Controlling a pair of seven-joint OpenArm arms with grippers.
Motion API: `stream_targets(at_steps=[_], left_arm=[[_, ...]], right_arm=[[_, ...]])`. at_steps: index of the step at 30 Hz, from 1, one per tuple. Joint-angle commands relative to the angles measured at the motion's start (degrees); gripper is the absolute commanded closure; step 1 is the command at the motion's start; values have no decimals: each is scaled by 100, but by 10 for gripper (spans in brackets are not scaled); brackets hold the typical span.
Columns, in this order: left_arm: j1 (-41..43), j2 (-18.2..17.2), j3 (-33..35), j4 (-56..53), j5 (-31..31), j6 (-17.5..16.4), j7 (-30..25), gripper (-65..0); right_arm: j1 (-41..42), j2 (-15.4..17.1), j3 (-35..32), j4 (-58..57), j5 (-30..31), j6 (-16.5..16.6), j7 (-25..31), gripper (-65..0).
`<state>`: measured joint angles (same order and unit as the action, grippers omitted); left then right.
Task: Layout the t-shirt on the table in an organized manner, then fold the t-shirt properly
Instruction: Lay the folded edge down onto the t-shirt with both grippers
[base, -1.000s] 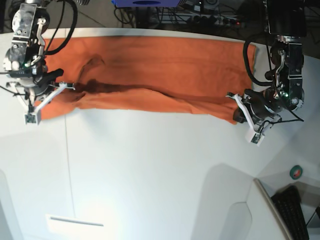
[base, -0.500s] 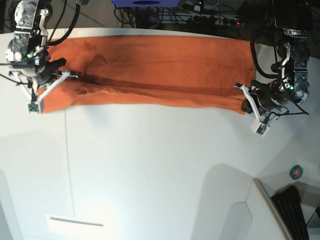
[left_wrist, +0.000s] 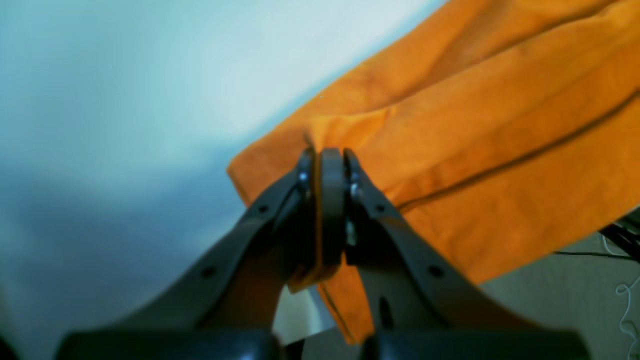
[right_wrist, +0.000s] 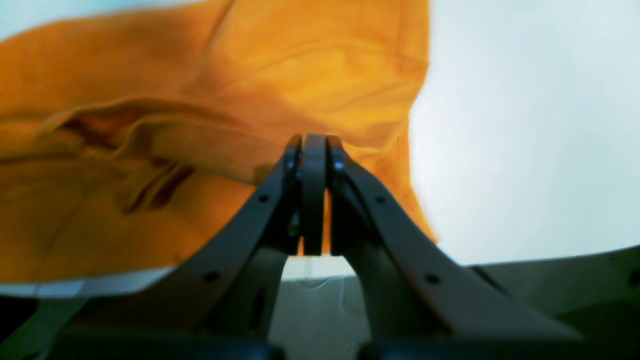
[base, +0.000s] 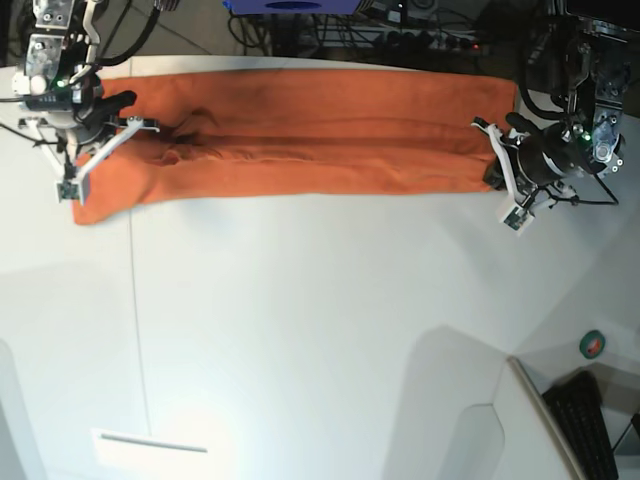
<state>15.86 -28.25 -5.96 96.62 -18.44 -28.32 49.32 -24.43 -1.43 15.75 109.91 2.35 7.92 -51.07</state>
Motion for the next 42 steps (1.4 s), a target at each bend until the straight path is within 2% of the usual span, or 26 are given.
stream_targets(at_steps=[1,6,12,18,36,39,40,42], left_arm=[[27,-107,-51,154,-42,58,-66,0],[98,-116,-51,224,-42,58,-66,0],[115,-212,-7,233,11,58,-66,0],[256,-151,2,250,776,32,-66,0],[414,7,11,250,793,32,-66,0],[502,-10,20,365,793,32,-57,0],[546,-10,55,435,793,32,22,0],[564,-28,143,646,793,32,294,0]], right_arm=[[-32,16,-6,126,7,-14,100,0],[-138,-116,-23,126,7,-14,91,0],[-217,-116,-14,126,-2,-14,91,0],[-243,-116,-6,99,-2,-14,127,0],[-270,-116,21,-15,-11,-23,74,0],[-270,-125,-6,-50,-2,-23,-172,0],[-270,-125,-6,-50,-2,-23,-207,-66],[-270,-125,-14,-50,7,-23,-181,-266]])
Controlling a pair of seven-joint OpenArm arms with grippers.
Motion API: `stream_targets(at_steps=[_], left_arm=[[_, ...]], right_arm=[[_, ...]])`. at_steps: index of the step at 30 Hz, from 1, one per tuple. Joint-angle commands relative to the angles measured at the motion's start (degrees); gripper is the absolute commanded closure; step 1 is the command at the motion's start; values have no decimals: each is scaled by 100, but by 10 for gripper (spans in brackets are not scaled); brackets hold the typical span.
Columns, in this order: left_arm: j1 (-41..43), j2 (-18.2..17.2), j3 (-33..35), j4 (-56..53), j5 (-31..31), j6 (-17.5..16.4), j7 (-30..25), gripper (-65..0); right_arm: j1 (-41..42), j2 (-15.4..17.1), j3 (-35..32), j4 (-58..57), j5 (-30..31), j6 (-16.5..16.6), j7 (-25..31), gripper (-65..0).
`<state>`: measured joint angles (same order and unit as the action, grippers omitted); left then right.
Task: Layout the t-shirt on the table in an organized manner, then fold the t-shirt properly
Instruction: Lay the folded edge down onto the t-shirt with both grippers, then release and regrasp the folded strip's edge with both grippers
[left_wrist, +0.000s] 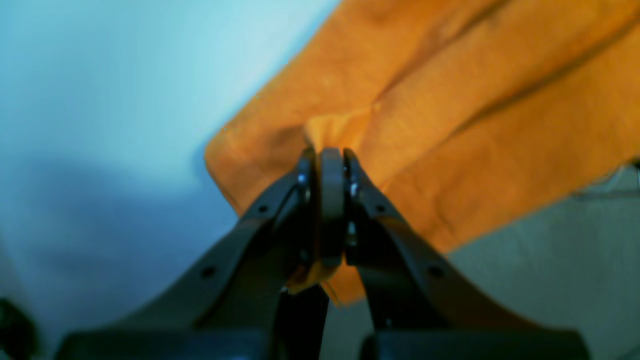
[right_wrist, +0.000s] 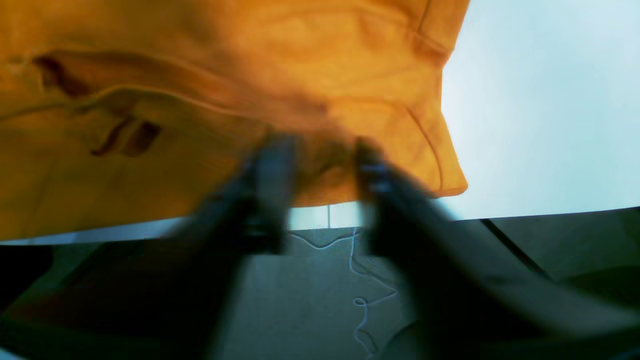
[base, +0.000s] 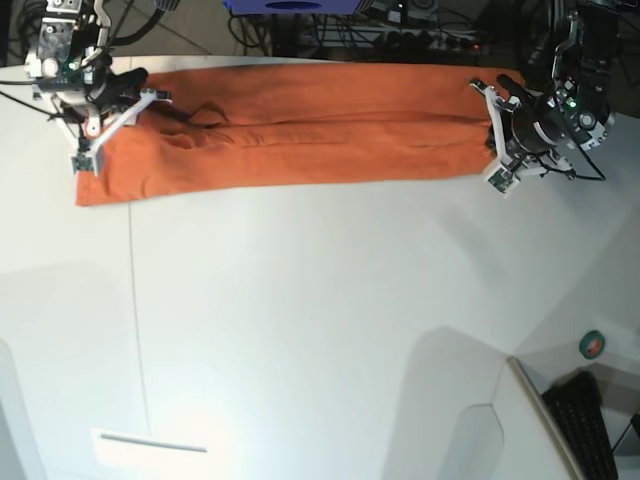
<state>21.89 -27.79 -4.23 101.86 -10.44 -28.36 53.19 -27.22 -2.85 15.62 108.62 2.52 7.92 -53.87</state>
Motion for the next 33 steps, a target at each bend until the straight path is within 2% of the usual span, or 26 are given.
stream_targets(at_steps=[1,3,6,10,14,15,17,18,19,20,22,25,33], left_arm=[[-40,-74,-21,192,-7,36,4,-10],[-40,-74,-56,332,-7,36,118,-114],[-13,-74,-83,552,-7,36,127,-212],[286,-47,-540,1018,-16,36,224,-270],[356,-21,-909,1053,-16,36,268,-313],[365,14,-935,1036,-42,36,268,-326],[365,137,-970,1018,-323,27,268,-331],[365,164,-970,1018,-517,27,268,-321],[365,181,-970,1009,-754,27,268,-286],[339,243,-970,939,-991,27,268,-209],[303,401,-970,789,-1211,54,268,0],[207,630,-918,385,-1053,62,250,0],[-409,1087,-891,-1013,2,45,110,0]], right_arm=[[10,17,-1,79,-11,-23,134,-333],[19,17,25,79,-11,-23,222,-419],[10,43,34,167,-11,-23,248,-423],[-7,61,43,369,-11,-23,257,-413],[10,61,43,343,-11,-23,477,-303],[10,61,43,334,-11,-23,626,-252],[10,52,25,325,-11,-23,899,-101],[10,35,16,307,-11,-23,978,-18],[28,17,16,255,-11,-23,1048,0],[89,8,16,167,-11,-23,1048,0],[204,8,8,-35,-11,-23,1022,0],[388,26,8,-440,-11,-23,1039,0],[951,149,34,-1732,-28,-23,1057,0]])
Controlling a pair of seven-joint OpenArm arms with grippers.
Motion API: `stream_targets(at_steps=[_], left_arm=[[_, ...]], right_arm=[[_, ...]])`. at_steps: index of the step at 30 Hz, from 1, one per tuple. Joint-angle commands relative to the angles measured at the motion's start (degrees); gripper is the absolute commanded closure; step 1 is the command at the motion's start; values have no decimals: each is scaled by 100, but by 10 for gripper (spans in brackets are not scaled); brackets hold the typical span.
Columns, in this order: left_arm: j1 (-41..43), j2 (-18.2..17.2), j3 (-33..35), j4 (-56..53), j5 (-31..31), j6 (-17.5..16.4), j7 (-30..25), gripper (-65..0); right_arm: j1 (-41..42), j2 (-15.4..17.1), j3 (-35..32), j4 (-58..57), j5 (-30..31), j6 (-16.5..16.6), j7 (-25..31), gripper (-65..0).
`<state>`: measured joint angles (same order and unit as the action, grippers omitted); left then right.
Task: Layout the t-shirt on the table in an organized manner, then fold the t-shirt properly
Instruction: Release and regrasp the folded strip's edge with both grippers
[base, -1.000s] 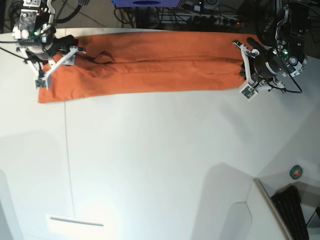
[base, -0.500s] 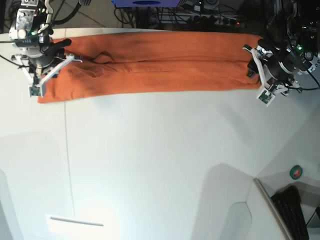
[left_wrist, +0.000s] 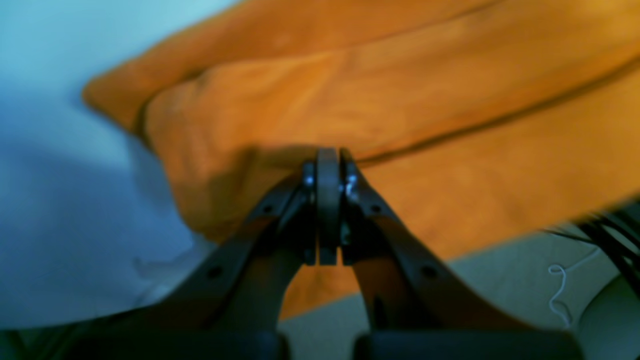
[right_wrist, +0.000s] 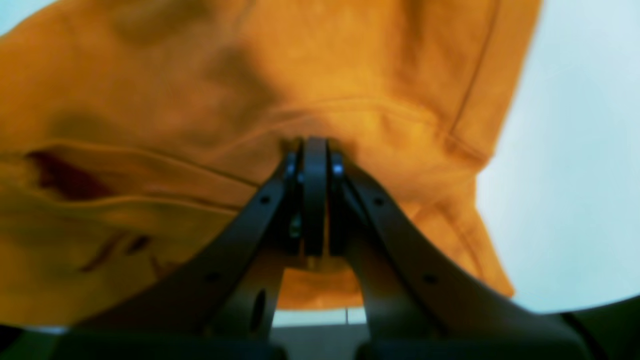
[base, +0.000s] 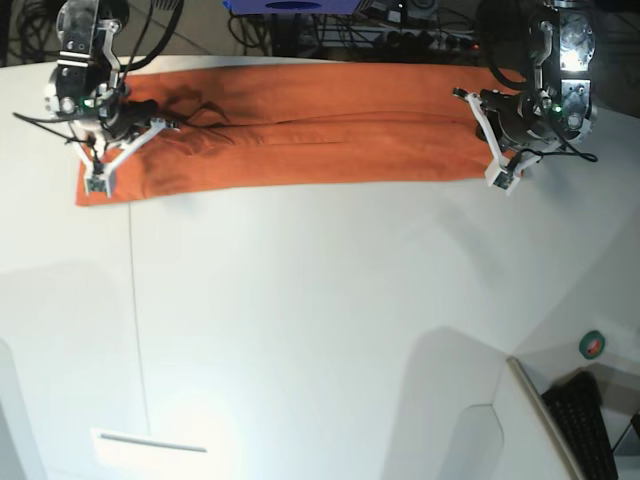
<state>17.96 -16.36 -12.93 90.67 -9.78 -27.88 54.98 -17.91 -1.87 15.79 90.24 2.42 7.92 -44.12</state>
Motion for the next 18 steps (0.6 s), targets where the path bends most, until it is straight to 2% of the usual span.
stream_targets(at_steps=[1,7,12,18], left_arm=[[-86,-39,-13,-8,15,-3,-157,0],[-710,-30,576,-1177,59,14,-527,0],[-1343,199,612,-1854,103,14,-632,0],[-2169,401,620,-2162,112,14,-623,0]], right_arm=[[90,86,16,-79,-17,-23,82,0],[635,226,315,-914,-26,-23,91,0],[1101,253,904,-1432,-26,-23,91,0],[1154,323,966,-1353,-26,-23,65,0]])
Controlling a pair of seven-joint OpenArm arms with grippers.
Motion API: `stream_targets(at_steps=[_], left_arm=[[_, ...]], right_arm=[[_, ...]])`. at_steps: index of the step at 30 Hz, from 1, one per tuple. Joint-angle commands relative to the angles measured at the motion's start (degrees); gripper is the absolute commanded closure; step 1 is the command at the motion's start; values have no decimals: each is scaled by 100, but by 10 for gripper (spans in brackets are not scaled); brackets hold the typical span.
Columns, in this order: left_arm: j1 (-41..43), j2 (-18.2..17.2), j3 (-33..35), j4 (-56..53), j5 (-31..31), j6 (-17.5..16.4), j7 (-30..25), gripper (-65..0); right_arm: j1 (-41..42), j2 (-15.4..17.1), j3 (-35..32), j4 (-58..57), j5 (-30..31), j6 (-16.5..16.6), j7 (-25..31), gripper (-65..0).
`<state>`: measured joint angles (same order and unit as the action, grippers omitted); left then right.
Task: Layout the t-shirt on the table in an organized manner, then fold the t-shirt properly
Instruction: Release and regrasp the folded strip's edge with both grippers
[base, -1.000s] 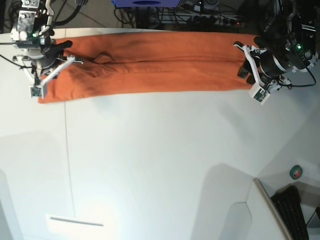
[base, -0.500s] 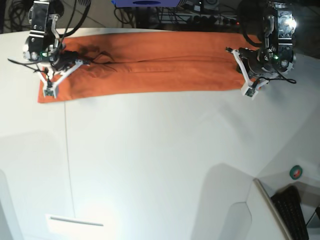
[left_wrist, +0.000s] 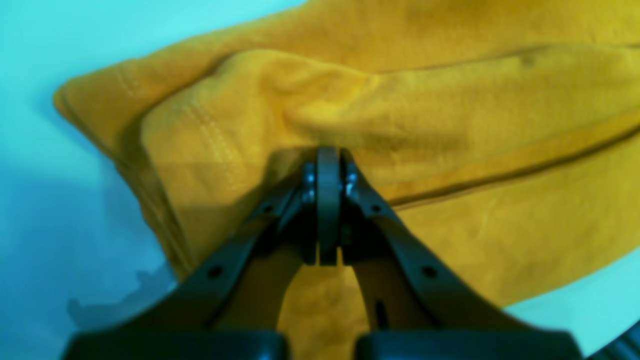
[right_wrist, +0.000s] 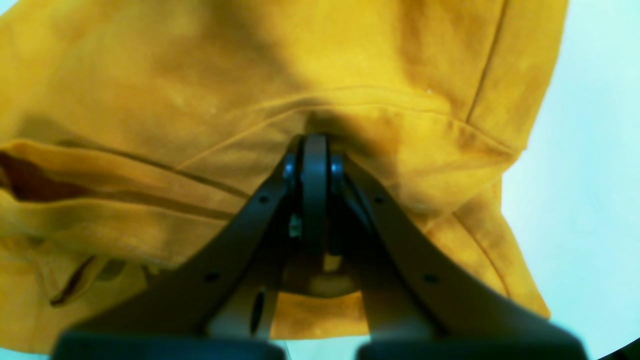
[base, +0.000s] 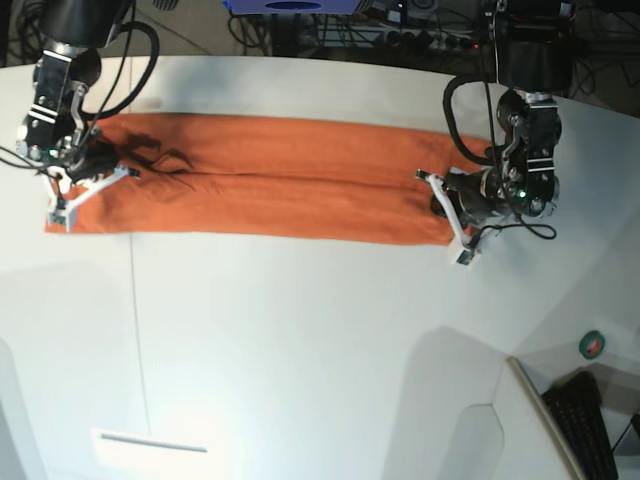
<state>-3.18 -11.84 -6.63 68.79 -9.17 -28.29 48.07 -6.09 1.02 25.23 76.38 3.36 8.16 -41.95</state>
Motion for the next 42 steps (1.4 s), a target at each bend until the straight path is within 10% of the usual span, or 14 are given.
stream_targets(at_steps=[1,23,32,42], left_arm=[[-152,-52,-9,-9,51,56,67,0],[-152,-113,-695,1283,-19,29,867,0],[-425,1,-783,-282,-19,38,-29,0],[-73,-254,-1416,800,-19,29,-3,0]], right_arm=[[-46,35,22,59,-120,-47,-152,0],[-152,35,13,885,-111,-47,-161,0],[-187,26,13,885,-111,-47,-169,0],[-231,26,13,903,-111,-47,-169,0]])
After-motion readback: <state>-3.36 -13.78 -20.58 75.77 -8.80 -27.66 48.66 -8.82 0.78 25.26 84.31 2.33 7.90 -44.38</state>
